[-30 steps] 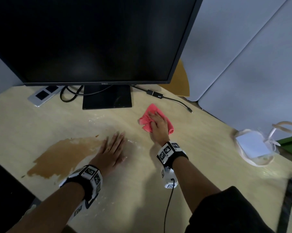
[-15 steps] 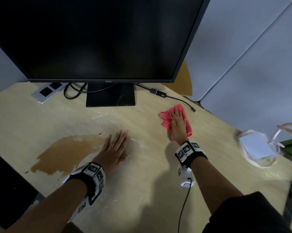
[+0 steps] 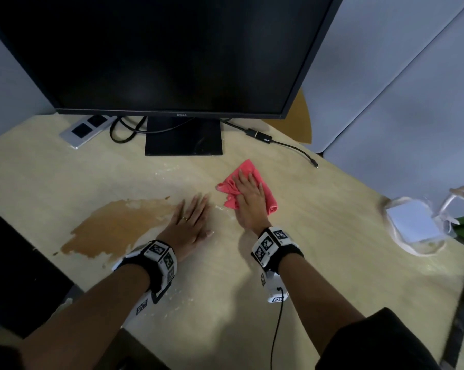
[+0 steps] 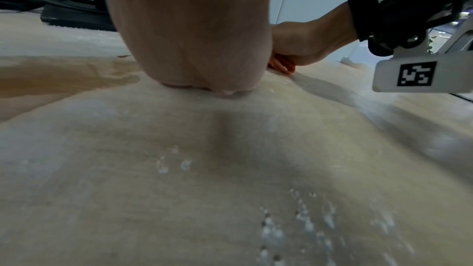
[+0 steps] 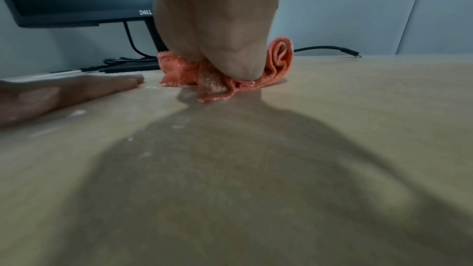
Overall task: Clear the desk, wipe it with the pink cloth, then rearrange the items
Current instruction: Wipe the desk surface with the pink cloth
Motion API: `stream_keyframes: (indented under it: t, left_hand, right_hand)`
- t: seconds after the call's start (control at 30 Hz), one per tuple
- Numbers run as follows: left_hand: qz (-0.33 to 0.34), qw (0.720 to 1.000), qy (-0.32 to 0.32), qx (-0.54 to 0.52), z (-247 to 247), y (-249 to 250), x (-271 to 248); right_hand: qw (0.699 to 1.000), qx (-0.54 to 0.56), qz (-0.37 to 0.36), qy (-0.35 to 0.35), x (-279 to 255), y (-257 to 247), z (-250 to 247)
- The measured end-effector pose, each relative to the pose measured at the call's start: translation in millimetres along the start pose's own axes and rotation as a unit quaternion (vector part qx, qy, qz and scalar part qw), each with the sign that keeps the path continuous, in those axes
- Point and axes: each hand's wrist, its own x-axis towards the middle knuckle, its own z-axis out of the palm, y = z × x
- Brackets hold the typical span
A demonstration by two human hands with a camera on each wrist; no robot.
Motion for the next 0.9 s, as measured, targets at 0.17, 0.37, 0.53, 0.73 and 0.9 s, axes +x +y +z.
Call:
stream_keyframes:
  t: [0.17, 0.37, 0.53, 0.73, 0.9]
  left_hand:
    - [0.000, 1.000, -0.005, -0.013, 1, 0, 1]
    - [-0.022, 0.999, -0.037, -0.013, -7, -7, -23]
    - [0.024, 0.995, -0.086, 0.046, -19, -20, -48]
    - [0.076, 0.989, -0.109, 0.063, -23, -19, -56]
    - [0.073, 0.976, -0.201, 0.041, -41, -18, -57]
  right_hand:
    - [0.999, -0.002, -0.048, -0.017, -13, -4, 12]
    - [0.997, 0.025, -0.066, -0.015, -38, -23, 20]
    - [0.996, 0.048, -0.058, -0.047, -57, -40, 20]
    - [0.995, 0.064, -0.060, -0.052, -79, -56, 24]
    - [0.995, 0.057, -0.056, -0.052, -92, -66, 31]
